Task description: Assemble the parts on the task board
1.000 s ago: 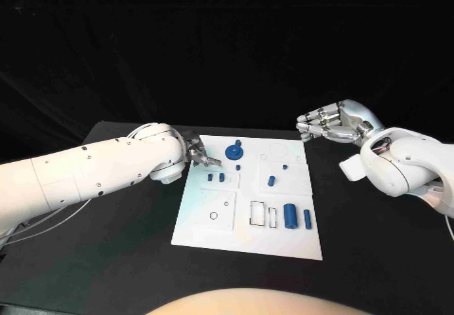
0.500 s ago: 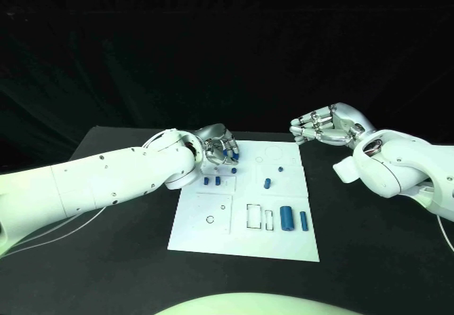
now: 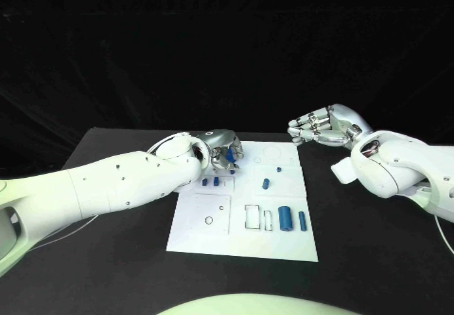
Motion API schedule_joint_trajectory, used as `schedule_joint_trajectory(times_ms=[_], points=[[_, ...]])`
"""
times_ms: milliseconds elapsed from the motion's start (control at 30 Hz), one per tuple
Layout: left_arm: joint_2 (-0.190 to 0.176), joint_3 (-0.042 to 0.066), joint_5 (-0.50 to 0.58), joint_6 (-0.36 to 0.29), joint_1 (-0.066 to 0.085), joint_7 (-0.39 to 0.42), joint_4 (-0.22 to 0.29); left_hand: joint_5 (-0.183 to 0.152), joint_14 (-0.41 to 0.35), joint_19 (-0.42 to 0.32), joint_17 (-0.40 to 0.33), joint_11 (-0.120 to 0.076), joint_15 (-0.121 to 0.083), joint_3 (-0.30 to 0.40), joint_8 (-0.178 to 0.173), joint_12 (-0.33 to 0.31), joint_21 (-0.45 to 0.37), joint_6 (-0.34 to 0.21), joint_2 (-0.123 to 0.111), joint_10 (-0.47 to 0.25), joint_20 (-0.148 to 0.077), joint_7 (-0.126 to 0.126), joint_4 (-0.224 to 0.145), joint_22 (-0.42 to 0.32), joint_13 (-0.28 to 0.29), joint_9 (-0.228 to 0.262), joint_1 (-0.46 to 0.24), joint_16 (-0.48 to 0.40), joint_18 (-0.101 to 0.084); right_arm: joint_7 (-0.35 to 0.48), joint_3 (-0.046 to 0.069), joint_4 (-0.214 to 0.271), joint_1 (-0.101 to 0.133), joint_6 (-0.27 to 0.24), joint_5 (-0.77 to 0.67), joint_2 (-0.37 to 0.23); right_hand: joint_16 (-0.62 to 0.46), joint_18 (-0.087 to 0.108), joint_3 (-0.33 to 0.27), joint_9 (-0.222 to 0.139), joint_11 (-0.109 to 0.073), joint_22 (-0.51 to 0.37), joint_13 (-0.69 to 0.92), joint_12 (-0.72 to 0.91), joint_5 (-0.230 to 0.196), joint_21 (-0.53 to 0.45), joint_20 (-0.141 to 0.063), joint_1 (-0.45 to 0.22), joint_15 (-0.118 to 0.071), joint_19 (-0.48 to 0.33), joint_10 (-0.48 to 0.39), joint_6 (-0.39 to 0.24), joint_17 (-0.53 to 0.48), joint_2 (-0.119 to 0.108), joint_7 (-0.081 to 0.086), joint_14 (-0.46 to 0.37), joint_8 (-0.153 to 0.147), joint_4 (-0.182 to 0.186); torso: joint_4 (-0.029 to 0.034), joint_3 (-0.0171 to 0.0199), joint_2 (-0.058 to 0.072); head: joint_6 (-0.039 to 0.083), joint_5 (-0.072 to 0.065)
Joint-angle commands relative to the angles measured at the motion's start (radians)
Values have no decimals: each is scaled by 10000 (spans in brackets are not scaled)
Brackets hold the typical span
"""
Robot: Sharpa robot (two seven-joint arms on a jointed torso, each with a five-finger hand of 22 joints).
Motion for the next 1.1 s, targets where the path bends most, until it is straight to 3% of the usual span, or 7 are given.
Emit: schedule_joint_trajectory(times_ms=[33,500,1100], points=[[100,8,-782,812,-9,-49,-141,15,336,478,499,11,-10,-106,-183,-191,744,198,12,160,-12,1,-12,840,-187,-64,12,598,-190,50,1,15,-7,102,-80,16,-45,-25,-13,14,-19,-9,0,14,45,-60,64,-56,29,15,-56,-90,-9,45,5,-73,-18,-58,-6,10,-5,-31,20],[461,13,-996,1255,-61,-275,-705,25,818,1264,1238,-72,-82,-43,-540,-541,2130,588,154,685,-55,-10,-49,2434,-527,-161,85,1510,-464,60,1,19,-12,88,-81,31,-44,-25,-10,14,-19,-19,0,15,53,-63,64,-43,29,16,-60,-91,-13,57,5,-74,-17,-74,4,9,-7,-60,-8],[629,16,-985,1190,-150,-207,-1088,38,913,1405,1286,-185,-181,425,-762,-884,2601,1006,331,1271,-141,-37,-162,2957,-758,-193,322,1733,-539,104,2,21,-13,54,-80,78,-39,-23,-6,16,-21,-30,2,19,63,-65,64,-34,27,21,-57,-86,-18,79,3,-68,-12,-87,9,6,-13,-90,23]])
